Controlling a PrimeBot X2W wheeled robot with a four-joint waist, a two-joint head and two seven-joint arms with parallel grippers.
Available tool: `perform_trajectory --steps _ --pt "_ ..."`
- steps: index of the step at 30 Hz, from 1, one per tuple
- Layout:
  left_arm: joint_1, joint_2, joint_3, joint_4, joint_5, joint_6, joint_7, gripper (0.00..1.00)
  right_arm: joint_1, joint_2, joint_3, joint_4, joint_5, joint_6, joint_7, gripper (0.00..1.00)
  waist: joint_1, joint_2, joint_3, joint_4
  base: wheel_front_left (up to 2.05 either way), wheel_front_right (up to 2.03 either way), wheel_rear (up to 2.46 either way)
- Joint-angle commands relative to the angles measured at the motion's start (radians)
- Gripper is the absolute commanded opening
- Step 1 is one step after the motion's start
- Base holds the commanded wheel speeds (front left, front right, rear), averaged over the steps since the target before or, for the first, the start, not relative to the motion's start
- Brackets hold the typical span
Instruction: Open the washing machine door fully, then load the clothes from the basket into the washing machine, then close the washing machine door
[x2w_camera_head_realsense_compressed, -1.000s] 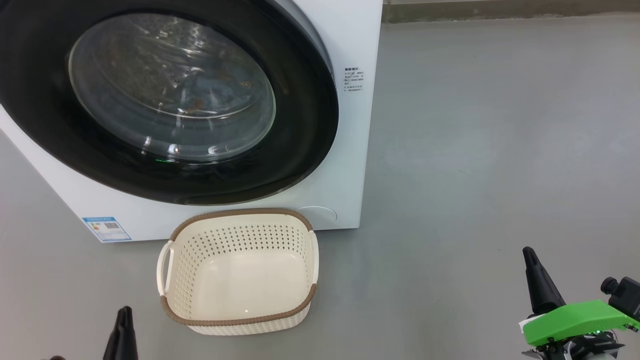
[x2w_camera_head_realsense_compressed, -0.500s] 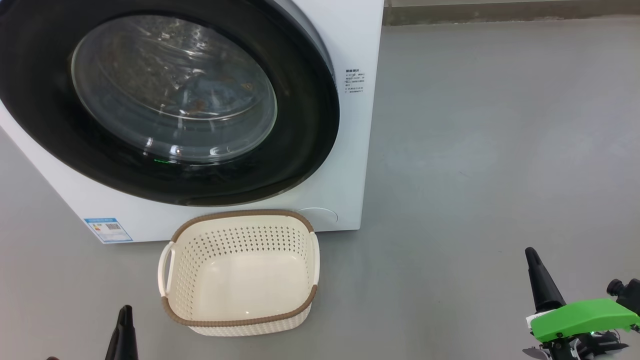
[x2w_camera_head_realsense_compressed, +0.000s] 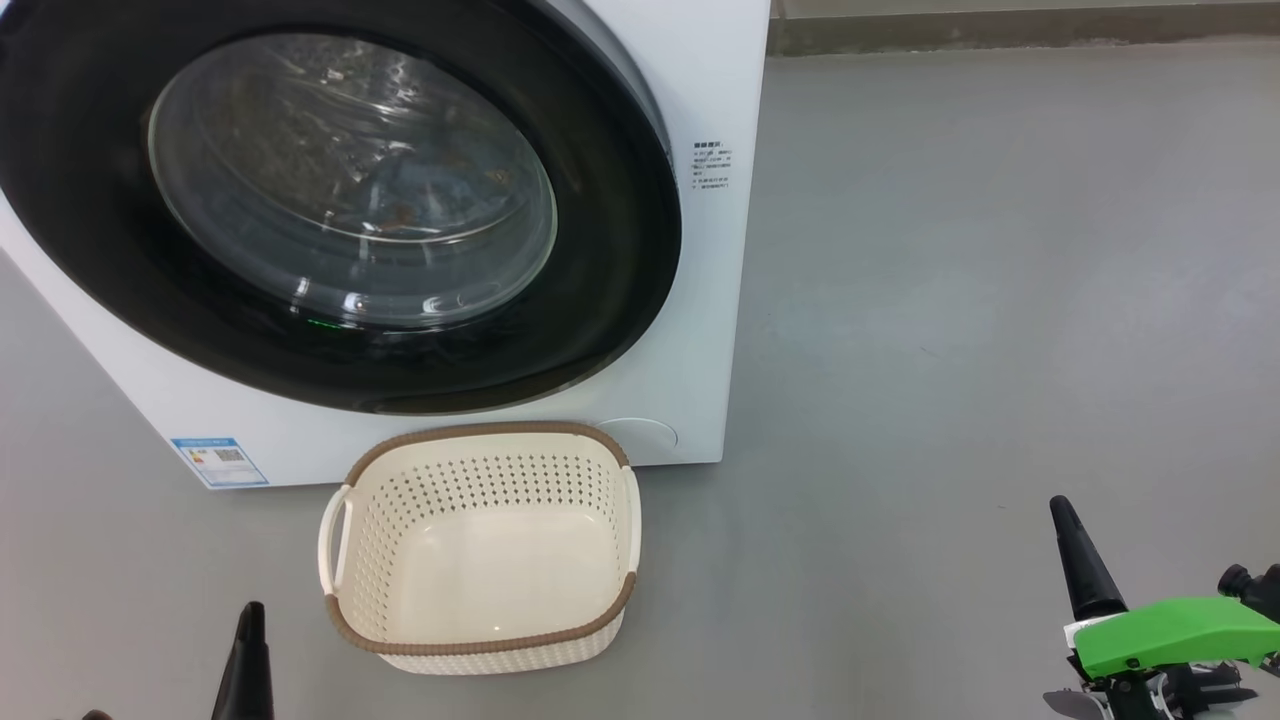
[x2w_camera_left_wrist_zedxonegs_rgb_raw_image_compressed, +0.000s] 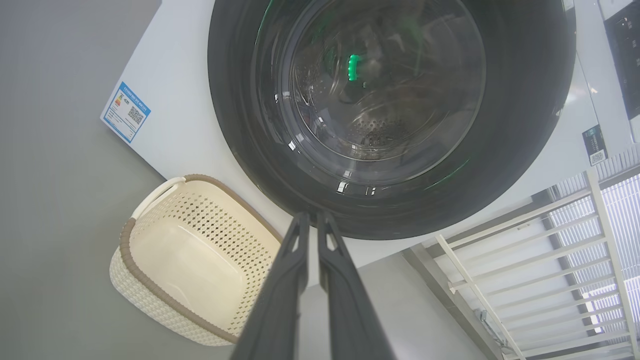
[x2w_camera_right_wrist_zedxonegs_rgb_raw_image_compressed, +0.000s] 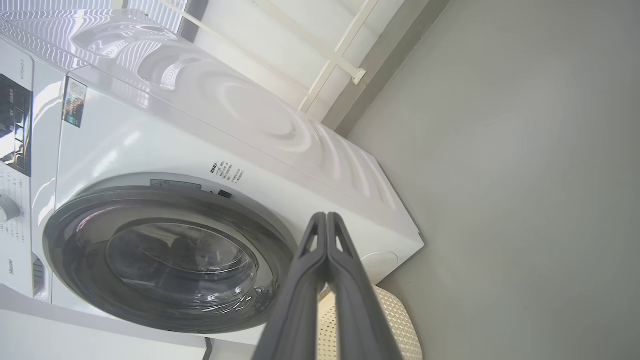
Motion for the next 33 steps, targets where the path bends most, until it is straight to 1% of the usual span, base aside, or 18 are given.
perform_trajectory --steps 1,33 --pt "-0.047 0.007 0.025 -0.024 -0.038 -0.001 0.012 0.0 -0.042 -0.007 -0.004 -0.031 0.035 -0.001 0.009 0.0 0.0 0.0 -0.001 0.0 0.0 0.0 0.0" --pt "-0.084 -0.012 0.047 -0.027 -0.366 -0.002 0.106 0.0 -0.05 0.029 -0.059 -0.045 0.308 -0.002 0.102 0.0 0.0 0.0 -0.013 0.007 0.0 0.0 0.0"
